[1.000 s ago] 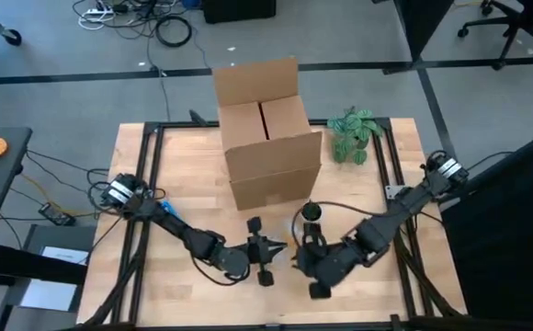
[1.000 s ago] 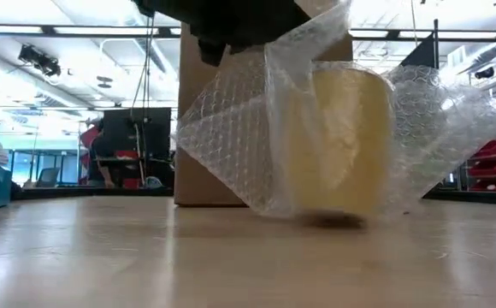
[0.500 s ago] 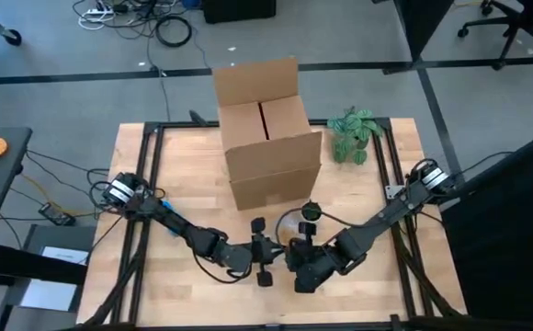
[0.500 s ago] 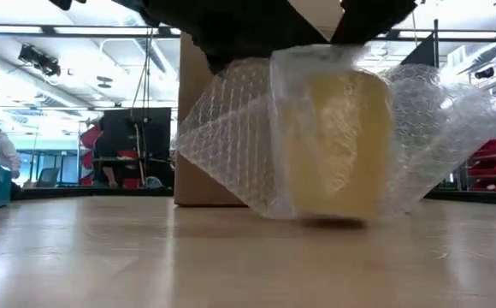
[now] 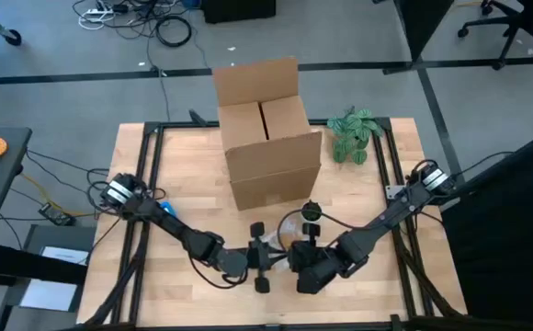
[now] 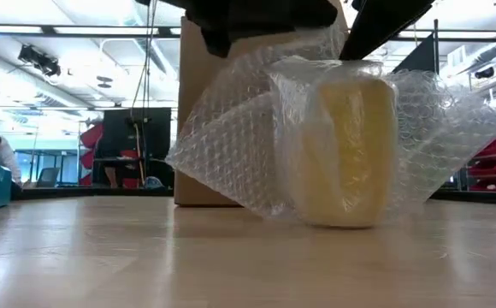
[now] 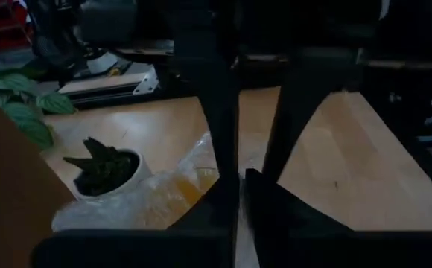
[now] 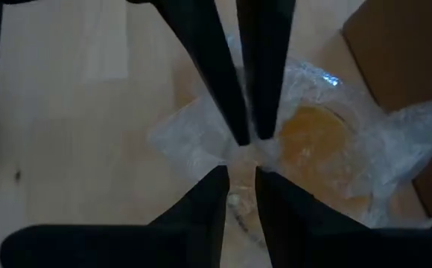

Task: Wrap mug
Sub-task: Wrap the yellow mug with the transparent bubble wrap

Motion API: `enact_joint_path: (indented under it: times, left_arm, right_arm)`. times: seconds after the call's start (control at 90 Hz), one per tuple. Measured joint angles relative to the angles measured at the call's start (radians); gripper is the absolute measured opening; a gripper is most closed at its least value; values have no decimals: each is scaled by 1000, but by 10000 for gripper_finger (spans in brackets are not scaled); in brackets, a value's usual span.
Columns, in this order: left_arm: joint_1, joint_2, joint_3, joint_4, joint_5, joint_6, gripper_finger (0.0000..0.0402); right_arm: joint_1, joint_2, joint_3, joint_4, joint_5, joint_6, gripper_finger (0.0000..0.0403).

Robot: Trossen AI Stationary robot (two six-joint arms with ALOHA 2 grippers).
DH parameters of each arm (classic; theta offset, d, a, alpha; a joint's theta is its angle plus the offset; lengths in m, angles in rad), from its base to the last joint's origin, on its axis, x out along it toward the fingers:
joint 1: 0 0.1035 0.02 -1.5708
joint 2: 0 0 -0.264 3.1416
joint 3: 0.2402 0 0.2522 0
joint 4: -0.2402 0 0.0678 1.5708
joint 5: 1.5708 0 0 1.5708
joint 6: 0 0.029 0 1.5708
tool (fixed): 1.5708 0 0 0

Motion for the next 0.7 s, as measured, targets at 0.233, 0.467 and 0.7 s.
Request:
enact_joint_path:
  times: [0.233,0.467,0.7]
  left_arm:
    - [-6,-1,0,124,-55,127,11]
    - [-77,-45,1,130,-185,306,10]
    - [-222,-151,2,-229,-364,167,10]
  right_arm:
    - [-30,5,0,0,6,0,52]
    - [-41,5,0,-2,26,4,52]
    - [-41,5,0,-8,27,19,52]
